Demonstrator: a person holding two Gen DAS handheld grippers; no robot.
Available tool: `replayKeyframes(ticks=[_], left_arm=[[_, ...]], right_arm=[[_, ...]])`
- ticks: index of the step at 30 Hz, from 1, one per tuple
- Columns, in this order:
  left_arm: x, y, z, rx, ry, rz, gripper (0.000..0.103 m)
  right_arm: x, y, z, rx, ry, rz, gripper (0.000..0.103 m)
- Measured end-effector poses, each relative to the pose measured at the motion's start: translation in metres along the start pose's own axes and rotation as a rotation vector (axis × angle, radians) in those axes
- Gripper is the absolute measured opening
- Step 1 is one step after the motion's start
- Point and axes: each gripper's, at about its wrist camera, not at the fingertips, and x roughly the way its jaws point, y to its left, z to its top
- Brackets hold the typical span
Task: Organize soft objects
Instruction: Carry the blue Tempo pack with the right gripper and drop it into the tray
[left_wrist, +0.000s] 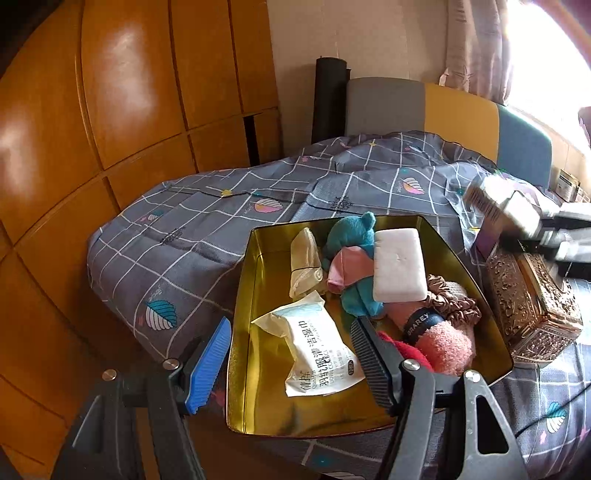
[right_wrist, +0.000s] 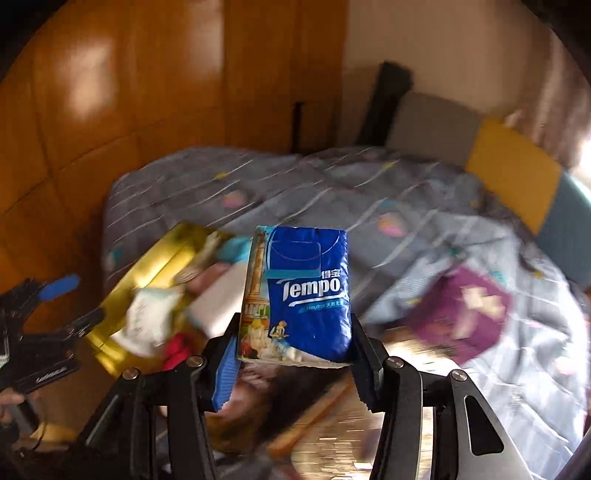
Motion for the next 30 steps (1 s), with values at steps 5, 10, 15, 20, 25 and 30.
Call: replayKeyframes(ticks=[5, 10, 15, 20, 25, 30], left_arm=[[0.003, 0.004, -0.001, -0.016, 0.004, 0.008, 0.069], [0.007, 0.007, -0.003, -0.026, 0.017, 0.009, 0.069], [0.011, 0.007, -0.005, -0.033, 0.027, 0.01, 0.069], [0.011, 0.007, -0.006, -0.038, 0.028, 0.01, 0.069], [0.008, 0.007, -0.004, -0.048, 0.022, 0.004, 0.069], [0.004, 0.006, -0.003, -0.054, 0.015, 0.001, 0.069]], right_arm=[[0.052, 0.038, -0.013, -0.033, 0.098, 0.075, 0.053], [0.096, 0.057, -0.019, -0.038, 0.161, 0.059, 0.052], [0.12, 0.053, -0.02, -0.016, 0.195, 0.009, 0.052], [0.118, 0.052, -0.022, -0.01, 0.196, 0.009, 0.052], [0.113, 0.053, -0.027, -0.009, 0.179, 0.017, 0.053], [0.101, 0.052, -0.031, 0.024, 0.162, 0.004, 0.067]])
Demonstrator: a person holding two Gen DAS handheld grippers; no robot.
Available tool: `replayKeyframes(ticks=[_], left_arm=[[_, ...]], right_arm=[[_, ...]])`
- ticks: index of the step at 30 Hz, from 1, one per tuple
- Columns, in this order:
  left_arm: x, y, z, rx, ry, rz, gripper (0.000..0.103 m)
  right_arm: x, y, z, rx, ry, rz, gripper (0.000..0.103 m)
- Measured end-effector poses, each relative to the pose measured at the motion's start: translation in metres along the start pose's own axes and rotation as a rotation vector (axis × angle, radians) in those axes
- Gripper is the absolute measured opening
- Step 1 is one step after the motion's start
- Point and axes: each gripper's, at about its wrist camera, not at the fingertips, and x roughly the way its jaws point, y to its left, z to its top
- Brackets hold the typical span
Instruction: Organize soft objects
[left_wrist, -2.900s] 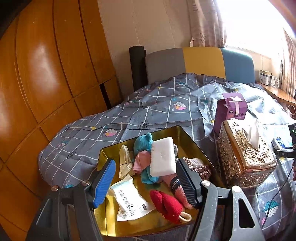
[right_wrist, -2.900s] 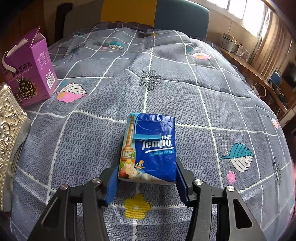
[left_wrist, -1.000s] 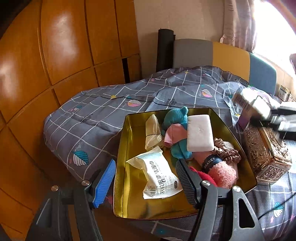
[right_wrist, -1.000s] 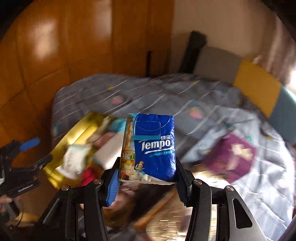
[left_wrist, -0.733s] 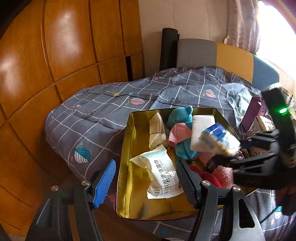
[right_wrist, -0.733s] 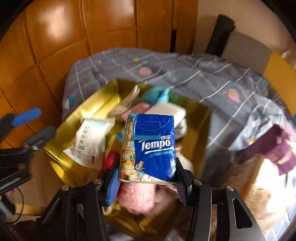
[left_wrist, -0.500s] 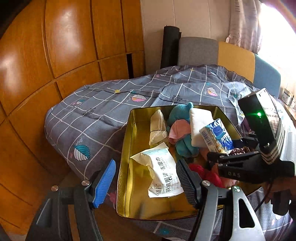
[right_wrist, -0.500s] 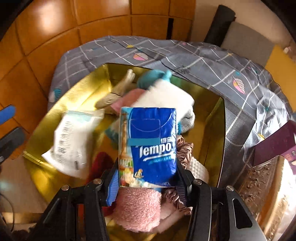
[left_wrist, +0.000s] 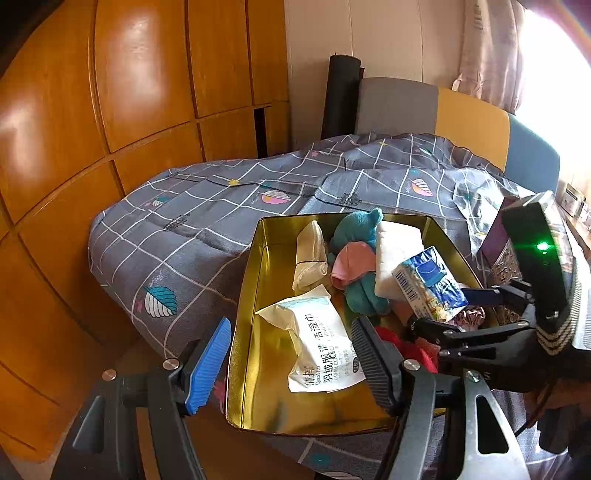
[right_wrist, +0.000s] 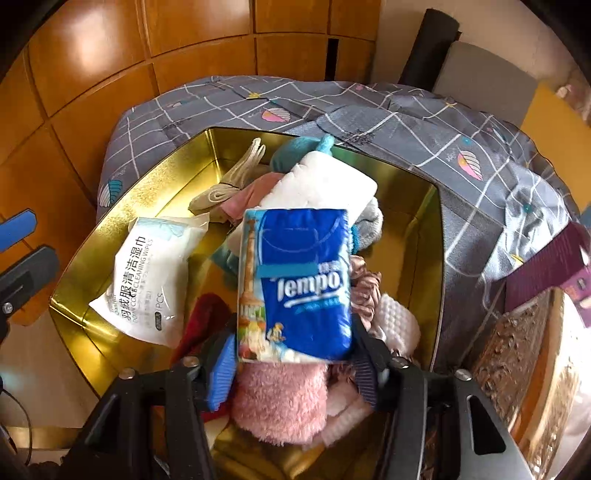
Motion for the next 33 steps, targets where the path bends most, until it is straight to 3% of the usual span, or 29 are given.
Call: replayKeyframes(ticks=[1, 12, 23, 33], left_arm=[[-0.001, 0.0, 0.0, -0.003, -0.005, 0.0, 0.069], [-0.021, -0.014, 0.004, 0.001, -0.066, -0.013, 0.069], [-0.035, -0.05, 0.004, 0.052, -0.099, -0.029, 0.07], [-0.041, -0.065, 0.003, 0.074, -0.119, -0.005, 0.07]], right_arm=[[-0.004, -0.001, -0.001, 0.011, -0.012, -0.005, 0.073], [-0.074, -0.018, -0.026, 0.151, -0.215, -0.139, 0.088], [-0.119, -0.045, -0.059, 0.296, -0.311, -0.247, 0.09], [-0.128, -0.057, -0.076, 0.346, -0.333, -0.266, 0.09]])
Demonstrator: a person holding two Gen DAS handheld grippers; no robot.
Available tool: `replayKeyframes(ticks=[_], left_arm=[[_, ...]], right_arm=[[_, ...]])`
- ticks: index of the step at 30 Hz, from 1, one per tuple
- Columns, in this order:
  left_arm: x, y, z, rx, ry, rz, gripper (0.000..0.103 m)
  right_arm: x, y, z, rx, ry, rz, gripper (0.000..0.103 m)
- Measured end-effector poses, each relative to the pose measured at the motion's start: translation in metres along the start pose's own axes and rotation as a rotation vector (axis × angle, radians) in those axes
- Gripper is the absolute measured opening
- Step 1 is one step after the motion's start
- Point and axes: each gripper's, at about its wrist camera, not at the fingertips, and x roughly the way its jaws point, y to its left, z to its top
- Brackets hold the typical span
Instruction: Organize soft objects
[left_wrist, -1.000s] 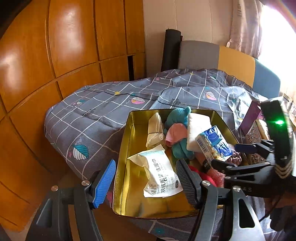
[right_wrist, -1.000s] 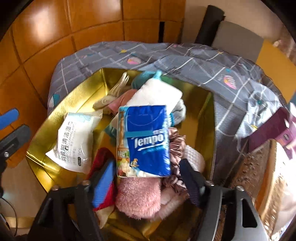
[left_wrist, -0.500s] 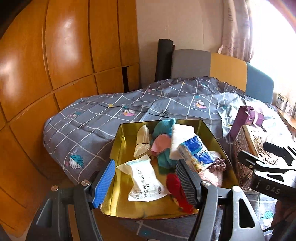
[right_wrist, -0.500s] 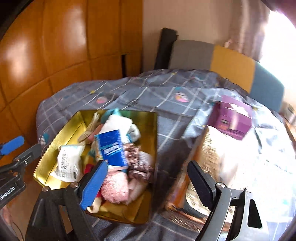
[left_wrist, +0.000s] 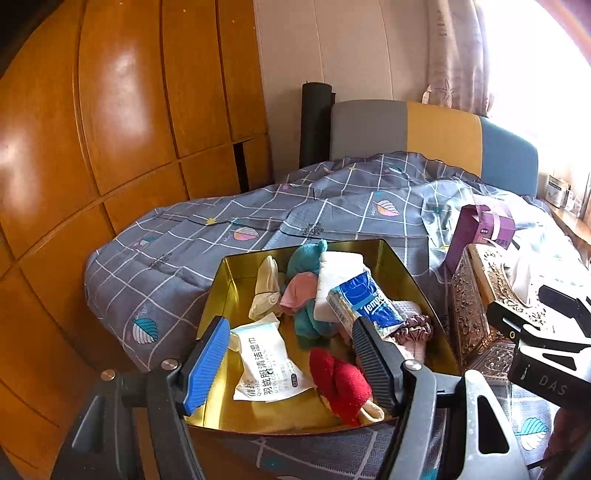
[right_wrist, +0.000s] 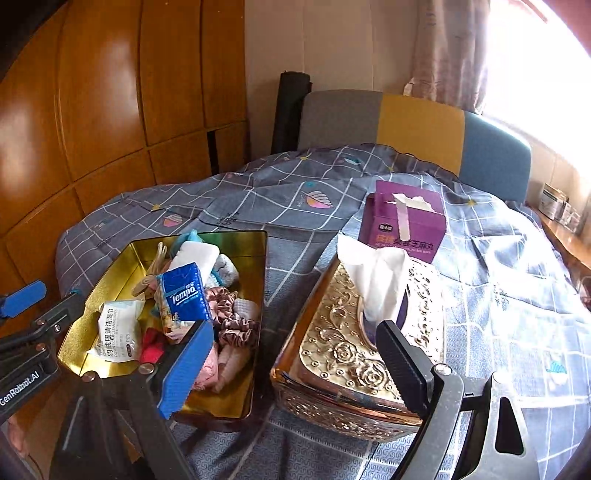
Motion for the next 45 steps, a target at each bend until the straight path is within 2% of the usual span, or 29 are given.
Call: replayKeyframes(ticks=[45], left_arm=[[0.0007, 0.002, -0.0044, -0.006, 0.01, 0.018, 0.07]], right_arm=[[0.004, 0.008, -0.0062, -0.004, 0.013, 0.002, 0.09]])
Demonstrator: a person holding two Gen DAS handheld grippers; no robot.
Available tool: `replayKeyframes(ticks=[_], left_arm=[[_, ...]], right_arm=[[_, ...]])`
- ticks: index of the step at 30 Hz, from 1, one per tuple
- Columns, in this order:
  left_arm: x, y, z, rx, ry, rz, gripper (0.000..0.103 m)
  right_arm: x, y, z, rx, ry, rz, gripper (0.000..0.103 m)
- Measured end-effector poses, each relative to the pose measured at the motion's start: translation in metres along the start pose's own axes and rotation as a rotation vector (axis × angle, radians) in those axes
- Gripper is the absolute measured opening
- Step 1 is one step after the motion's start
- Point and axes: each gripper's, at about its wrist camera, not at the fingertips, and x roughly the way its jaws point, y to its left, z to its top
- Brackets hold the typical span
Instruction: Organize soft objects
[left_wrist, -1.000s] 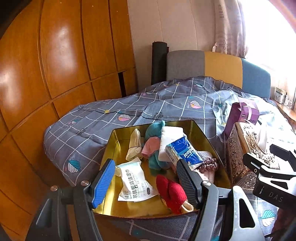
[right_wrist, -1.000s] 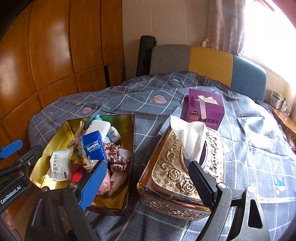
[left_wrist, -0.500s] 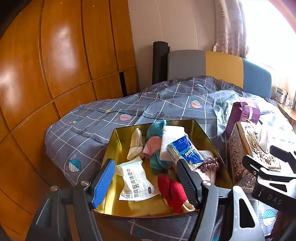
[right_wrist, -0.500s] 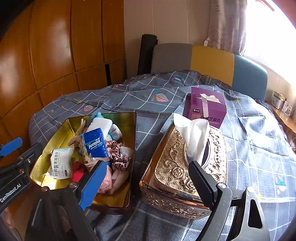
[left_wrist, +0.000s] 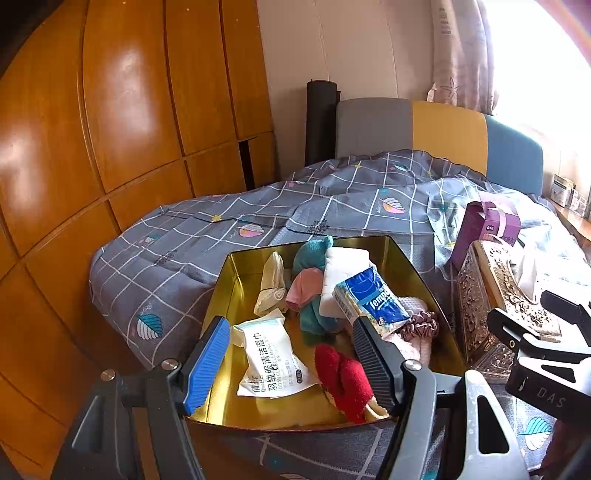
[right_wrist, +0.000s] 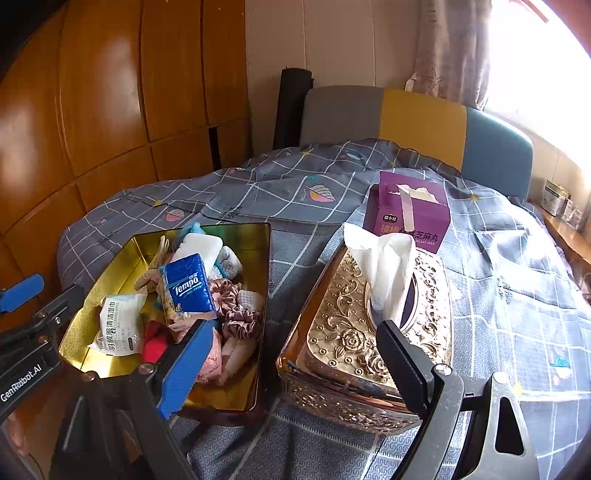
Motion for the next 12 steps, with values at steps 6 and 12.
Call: replayKeyframes(ticks=[6, 12], left_arm=[[0.0031, 0.0043, -0.0016, -0.049, 0.021, -0.051, 0.07], [0.0008, 0.003, -0.002, -0.043, 0.006, -0.065, 0.068]], right_arm=[[-0.0007, 0.0002, -0.001, -0.004, -0.001, -0.003, 0.09], [-0.0086, -0.0031, -0.0003, 0.0, -0.028, -0.007, 0.09]])
